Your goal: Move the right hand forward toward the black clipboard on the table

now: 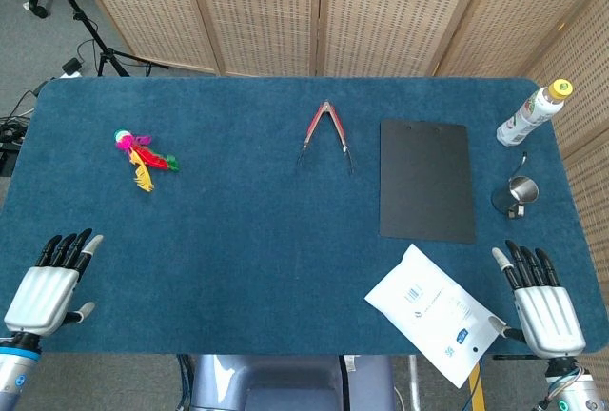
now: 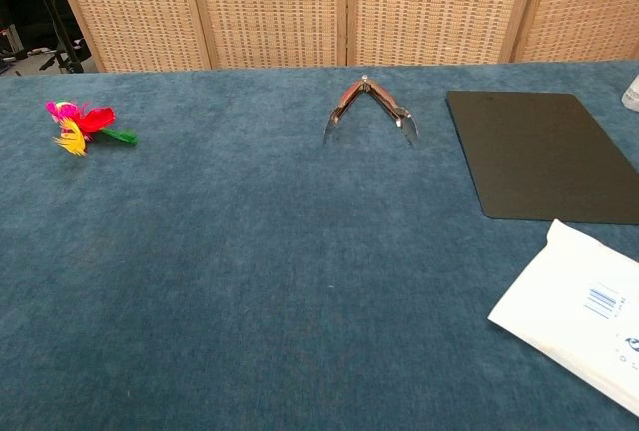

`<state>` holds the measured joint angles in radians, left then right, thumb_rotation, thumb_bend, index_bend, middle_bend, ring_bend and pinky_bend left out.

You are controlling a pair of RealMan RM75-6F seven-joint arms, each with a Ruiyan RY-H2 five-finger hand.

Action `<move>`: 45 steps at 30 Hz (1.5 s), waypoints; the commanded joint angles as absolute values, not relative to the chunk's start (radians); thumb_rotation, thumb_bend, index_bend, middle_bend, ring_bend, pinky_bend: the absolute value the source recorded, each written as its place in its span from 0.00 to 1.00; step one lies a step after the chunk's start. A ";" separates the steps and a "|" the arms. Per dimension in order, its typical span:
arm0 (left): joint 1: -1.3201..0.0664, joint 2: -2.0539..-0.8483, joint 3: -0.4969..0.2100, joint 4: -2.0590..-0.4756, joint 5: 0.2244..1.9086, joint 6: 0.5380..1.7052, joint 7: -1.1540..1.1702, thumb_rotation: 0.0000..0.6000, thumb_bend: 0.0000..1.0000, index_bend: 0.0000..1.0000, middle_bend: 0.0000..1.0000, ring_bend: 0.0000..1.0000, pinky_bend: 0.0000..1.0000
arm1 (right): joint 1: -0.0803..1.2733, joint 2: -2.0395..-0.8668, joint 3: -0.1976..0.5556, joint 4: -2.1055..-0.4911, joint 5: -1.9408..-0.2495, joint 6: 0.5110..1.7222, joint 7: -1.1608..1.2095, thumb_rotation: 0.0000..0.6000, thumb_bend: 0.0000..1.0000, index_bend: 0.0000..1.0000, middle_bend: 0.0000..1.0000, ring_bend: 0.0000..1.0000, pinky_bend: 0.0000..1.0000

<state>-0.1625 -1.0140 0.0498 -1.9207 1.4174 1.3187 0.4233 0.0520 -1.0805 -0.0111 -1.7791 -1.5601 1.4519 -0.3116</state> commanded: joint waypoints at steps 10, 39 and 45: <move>-0.145 -1.035 0.030 -1.890 1.473 1.389 0.367 1.00 0.18 0.00 0.00 0.00 0.00 | 0.053 -1.117 0.020 -1.755 -1.572 1.497 -0.347 1.00 0.21 0.00 0.02 0.00 0.00; -0.129 -1.038 0.001 -1.850 1.486 1.429 0.282 1.00 0.20 0.00 0.00 0.00 0.00 | 0.447 -1.251 0.255 -1.711 -1.117 1.080 -0.761 1.00 0.54 0.00 0.80 0.94 0.94; -0.132 -1.038 0.001 -1.848 1.482 1.420 0.283 1.00 0.20 0.00 0.00 0.00 0.00 | 0.559 -1.278 0.242 -1.662 -0.865 0.996 -0.952 1.00 0.60 0.02 0.80 0.94 0.94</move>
<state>-0.1315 -1.0386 0.0009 -1.8478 1.4821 1.4202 0.2829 0.4856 -1.2529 0.2464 -1.7016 -0.9837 1.0559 -0.8524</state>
